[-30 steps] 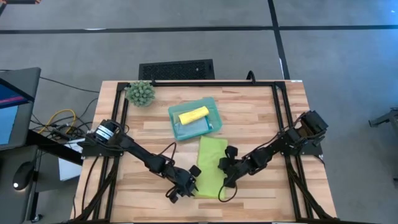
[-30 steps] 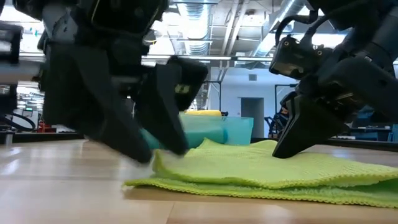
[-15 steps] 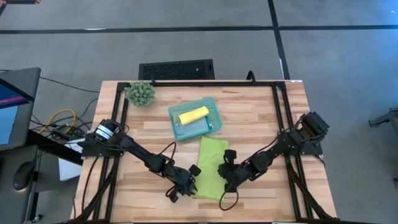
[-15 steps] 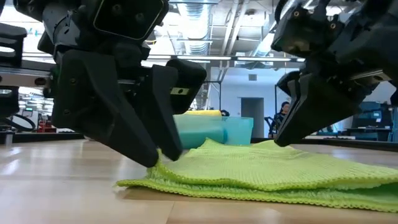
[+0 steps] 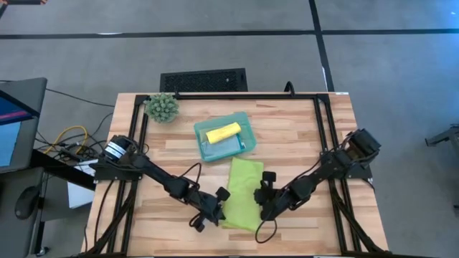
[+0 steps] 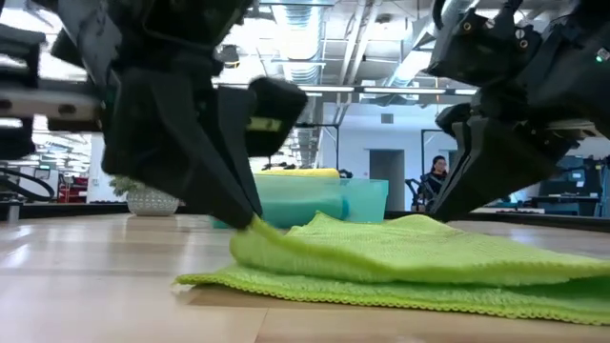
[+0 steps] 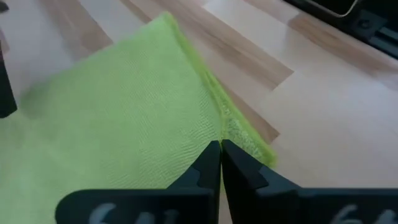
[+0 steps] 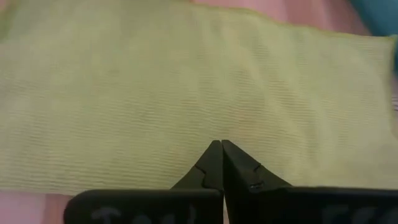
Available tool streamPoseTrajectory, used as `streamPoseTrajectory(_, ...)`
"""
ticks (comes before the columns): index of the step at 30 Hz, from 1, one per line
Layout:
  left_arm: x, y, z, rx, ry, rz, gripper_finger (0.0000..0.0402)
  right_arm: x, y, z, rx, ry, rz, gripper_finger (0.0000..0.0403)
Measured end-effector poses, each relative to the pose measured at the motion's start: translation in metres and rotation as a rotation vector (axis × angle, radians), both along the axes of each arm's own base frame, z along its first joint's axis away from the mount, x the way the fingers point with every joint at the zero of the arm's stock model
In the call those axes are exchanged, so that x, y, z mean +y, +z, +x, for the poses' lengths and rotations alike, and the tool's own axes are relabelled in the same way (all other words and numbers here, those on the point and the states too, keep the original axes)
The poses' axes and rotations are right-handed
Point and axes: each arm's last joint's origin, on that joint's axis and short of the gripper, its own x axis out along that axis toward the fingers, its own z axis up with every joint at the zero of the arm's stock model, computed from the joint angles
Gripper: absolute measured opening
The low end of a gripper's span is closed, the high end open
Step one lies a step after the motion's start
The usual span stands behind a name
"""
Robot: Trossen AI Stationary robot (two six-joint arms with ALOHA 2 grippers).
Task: Fold microfiber towels
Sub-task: Fold the light green towel
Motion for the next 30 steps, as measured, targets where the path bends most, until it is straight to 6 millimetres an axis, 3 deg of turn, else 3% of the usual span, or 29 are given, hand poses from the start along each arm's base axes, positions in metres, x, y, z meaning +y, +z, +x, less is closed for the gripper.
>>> streamPoseTrajectory(7, -0.013, 0.017, -0.012, -0.043, -0.033, 0.052, 0.0001, 0.0, 0.012, -0.006, -0.049, -0.05, -0.034, 0.0024)
streamPoseTrajectory(20, -0.021, -0.001, -0.018, 0.044, -0.105, 0.061, 0.0, 0.003, 0.015, -0.009, -0.067, -0.048, -0.053, 0.0025)
streamPoseTrajectory(30, -0.023, -0.001, -0.02, 0.059, -0.13, 0.045, 0.0, 0.003, 0.015, -0.009, -0.066, -0.049, -0.052, 0.0026)
